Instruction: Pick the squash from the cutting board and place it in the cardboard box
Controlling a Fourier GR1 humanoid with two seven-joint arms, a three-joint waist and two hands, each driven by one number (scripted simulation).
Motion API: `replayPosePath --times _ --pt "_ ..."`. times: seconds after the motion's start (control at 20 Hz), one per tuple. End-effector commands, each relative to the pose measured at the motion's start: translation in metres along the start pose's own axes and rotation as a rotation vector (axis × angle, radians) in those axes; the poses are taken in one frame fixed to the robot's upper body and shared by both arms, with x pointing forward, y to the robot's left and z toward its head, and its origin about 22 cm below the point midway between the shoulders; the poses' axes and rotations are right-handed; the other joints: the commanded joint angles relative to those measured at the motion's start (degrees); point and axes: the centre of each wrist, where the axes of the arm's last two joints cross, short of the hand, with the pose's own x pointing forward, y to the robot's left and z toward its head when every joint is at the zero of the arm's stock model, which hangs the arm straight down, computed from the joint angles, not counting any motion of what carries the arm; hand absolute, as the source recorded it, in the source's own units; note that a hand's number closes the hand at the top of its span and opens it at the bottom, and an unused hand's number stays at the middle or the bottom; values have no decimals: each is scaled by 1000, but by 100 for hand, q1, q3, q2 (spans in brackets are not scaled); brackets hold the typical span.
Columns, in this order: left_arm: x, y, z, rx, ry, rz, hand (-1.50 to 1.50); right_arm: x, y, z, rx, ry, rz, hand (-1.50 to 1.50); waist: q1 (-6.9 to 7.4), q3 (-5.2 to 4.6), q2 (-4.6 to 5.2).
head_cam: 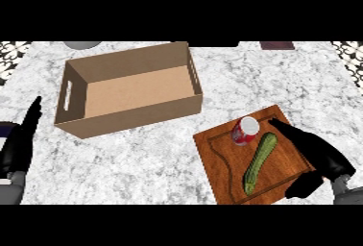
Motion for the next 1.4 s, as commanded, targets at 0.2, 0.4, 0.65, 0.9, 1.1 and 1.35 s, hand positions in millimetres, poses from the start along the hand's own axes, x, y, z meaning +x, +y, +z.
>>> replayPosePath --times 0.2,0.4,0.65,0.9,1.1,1.35 --pt "-2 17 -4 3 1 -2 0 3 16 -19 30 7 12 -150 -13 1 -1" --pt "-7 12 -3 12 22 7 0 23 34 -10 -10 -38 -19 -150 -29 1 -3" --pt "6 11 5 10 11 10 0 26 4 -2 39 -88 -36 -150 -21 1 -6" --pt "-4 11 -9 10 16 -4 0 37 24 -1 33 -131 -20 -150 -33 1 -1" --pt "1 -3 -15 14 9 -3 0 42 20 5 80 -71 26 -150 -55 -1 2" --pt "11 -1 -1 7 14 -3 0 52 40 -15 116 37 44 -150 -13 1 0"
